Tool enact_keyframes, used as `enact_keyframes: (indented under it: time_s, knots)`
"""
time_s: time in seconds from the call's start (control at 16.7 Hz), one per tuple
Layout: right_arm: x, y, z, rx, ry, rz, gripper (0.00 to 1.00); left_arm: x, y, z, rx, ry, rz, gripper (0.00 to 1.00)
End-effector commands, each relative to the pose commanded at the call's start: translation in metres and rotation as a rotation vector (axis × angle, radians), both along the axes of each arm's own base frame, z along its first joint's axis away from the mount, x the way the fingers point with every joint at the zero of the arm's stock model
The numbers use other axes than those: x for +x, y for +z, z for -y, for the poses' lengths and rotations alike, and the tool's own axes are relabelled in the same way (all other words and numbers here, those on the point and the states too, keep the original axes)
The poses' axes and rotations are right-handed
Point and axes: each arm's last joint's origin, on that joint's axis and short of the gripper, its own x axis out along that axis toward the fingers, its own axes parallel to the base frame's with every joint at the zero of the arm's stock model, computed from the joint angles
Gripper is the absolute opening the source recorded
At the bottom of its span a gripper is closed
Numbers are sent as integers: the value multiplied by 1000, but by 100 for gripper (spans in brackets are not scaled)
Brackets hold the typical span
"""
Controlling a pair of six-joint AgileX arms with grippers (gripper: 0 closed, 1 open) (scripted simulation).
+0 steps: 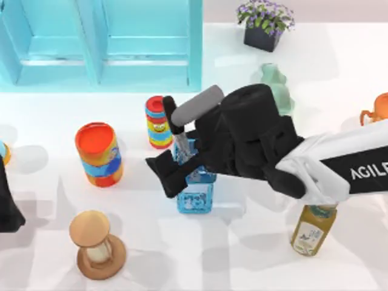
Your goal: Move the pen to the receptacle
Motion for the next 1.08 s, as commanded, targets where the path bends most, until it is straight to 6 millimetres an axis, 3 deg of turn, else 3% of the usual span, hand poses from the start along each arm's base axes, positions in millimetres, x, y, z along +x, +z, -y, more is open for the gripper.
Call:
enact_keyframes:
  time_s: [0.66,0.84,1.08]
  knots:
    - [2,7,2,9,4,4,0,0,0,0,0,0,0,100]
    - [11,29,22,3,7,-1,0,0,0,0,0,0,0,100]
    - [19,82,73,-9,7,-15,0,0,0,0,0,0,0,100]
